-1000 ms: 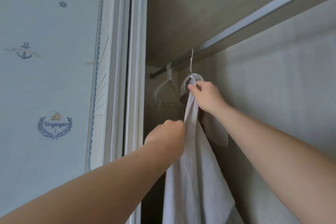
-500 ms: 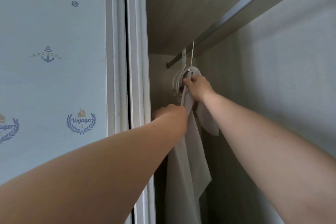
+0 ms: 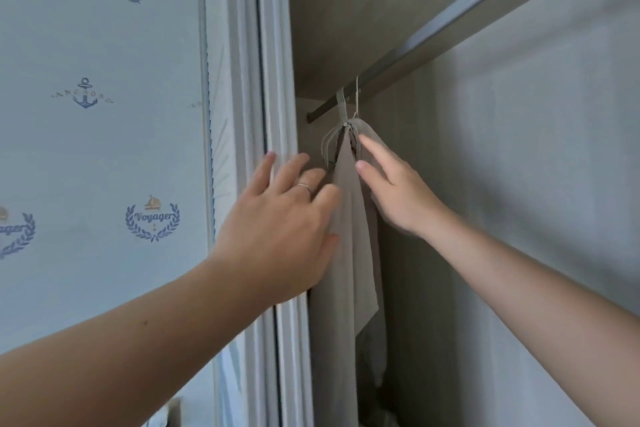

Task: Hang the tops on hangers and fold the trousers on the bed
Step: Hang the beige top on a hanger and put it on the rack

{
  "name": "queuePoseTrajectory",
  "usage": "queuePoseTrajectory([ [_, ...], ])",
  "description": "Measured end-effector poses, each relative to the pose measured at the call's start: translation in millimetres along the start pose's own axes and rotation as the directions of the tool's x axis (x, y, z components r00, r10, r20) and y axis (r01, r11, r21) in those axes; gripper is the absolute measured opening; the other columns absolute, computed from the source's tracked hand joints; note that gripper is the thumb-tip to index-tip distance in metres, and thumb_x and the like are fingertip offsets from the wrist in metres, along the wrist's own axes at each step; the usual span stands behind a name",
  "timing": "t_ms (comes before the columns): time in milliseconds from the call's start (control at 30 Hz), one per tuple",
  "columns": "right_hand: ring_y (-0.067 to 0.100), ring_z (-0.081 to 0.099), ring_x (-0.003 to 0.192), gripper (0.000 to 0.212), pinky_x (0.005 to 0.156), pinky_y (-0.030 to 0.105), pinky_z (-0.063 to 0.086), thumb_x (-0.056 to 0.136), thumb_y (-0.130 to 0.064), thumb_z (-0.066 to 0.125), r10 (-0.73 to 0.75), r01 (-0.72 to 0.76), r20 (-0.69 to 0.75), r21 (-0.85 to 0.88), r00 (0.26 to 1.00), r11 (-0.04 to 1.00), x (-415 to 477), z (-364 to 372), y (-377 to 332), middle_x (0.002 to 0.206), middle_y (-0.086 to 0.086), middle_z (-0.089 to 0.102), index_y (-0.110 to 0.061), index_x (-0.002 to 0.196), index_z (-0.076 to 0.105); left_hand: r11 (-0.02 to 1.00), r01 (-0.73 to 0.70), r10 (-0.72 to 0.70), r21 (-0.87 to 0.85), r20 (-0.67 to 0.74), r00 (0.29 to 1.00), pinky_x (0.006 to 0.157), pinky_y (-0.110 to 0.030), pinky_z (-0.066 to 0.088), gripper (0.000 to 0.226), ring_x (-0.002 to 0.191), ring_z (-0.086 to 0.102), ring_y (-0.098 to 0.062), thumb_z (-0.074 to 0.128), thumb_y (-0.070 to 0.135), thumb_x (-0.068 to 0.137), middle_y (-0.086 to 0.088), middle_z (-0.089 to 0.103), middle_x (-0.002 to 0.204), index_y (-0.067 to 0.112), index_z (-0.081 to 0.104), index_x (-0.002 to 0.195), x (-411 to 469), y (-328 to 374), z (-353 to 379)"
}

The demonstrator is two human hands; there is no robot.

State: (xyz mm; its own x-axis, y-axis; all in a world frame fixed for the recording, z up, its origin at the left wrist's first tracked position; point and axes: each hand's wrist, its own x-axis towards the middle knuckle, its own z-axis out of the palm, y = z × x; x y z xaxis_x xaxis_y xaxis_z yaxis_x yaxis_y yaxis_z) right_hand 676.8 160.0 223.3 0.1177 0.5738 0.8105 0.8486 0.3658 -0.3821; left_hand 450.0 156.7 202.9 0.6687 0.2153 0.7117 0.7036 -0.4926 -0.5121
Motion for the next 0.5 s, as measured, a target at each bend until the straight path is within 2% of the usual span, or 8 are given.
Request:
queuePoseTrajectory([
  [133,0.013,0.005,0.154,0.060,0.125,0.047,0.013,0.103,-0.056,0.032,-0.138,0.147,0.055,-0.229,0.989,0.962,-45.1,18.2,-40.3,0.166,-0.012,0.016,-0.040,0.158,0.016,0.997,0.067,-0.066,-0.039,0.023,0.998,0.120,-0.060,0.024,0.068,0.151,0.026,-0.034,0.036,0.060,0.094,-0.009,0.044,0.156,0.019,0.046,0.148,-68.2,-37.6,-11.7],
  [300,0.019,0.003,0.155,0.067,0.123,0.050,0.013,0.098,-0.063,0.022,-0.288,0.323,0.151,-0.334,0.946,0.886,-107.2,65.5,-120.9,0.168,-0.007,0.013,-0.037,0.159,0.015,0.974,0.194,-0.189,-0.121,0.047,0.981,0.122,-0.058,0.017,0.071,0.155,0.016,-0.030,0.031,0.064,0.096,-0.003,0.030,0.164,0.024,0.035,0.154,-187.0,-86.6,-40.8],
  [500,0.027,0.012,0.154,0.066,0.120,0.057,0.015,0.099,-0.061,0.025,-0.393,0.451,0.257,-0.232,0.883,0.862,-194.9,154.6,-245.4,0.166,-0.002,0.020,-0.032,0.158,0.024,0.947,0.306,-0.286,-0.094,0.182,0.941,0.123,-0.057,0.012,0.072,0.156,0.007,-0.026,0.030,0.065,0.097,0.000,0.023,0.167,0.026,0.031,0.156,-363.0,-138.5,-92.8],
])
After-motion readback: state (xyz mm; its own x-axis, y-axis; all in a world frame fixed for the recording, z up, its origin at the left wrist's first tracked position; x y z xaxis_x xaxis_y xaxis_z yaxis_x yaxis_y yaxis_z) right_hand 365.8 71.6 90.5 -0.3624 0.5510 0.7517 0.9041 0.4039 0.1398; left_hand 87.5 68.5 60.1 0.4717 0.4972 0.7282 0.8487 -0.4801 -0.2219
